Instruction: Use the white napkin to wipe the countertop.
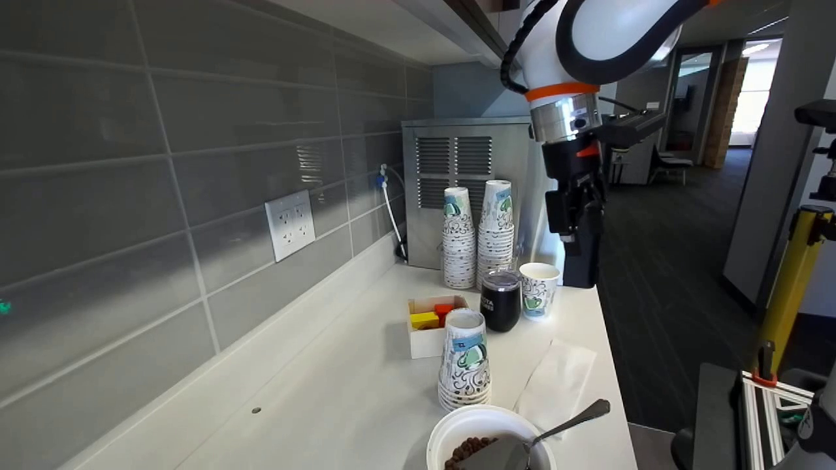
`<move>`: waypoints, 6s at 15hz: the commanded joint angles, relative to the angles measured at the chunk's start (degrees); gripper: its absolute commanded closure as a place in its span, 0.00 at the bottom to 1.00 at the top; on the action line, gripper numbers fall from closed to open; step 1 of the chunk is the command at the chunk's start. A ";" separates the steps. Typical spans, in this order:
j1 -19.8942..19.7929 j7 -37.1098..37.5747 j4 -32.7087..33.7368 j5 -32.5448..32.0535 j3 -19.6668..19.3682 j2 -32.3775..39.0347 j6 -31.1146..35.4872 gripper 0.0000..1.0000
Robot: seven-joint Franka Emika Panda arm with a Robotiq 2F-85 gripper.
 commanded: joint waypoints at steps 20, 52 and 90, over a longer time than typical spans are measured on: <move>6.70 -9.15 -10.96 21.18 -0.40 26.59 37.29 0.00; 0.57 -2.07 -6.44 23.07 -1.98 39.36 47.77 0.97; 5.81 7.73 5.65 14.95 0.66 46.37 15.60 0.97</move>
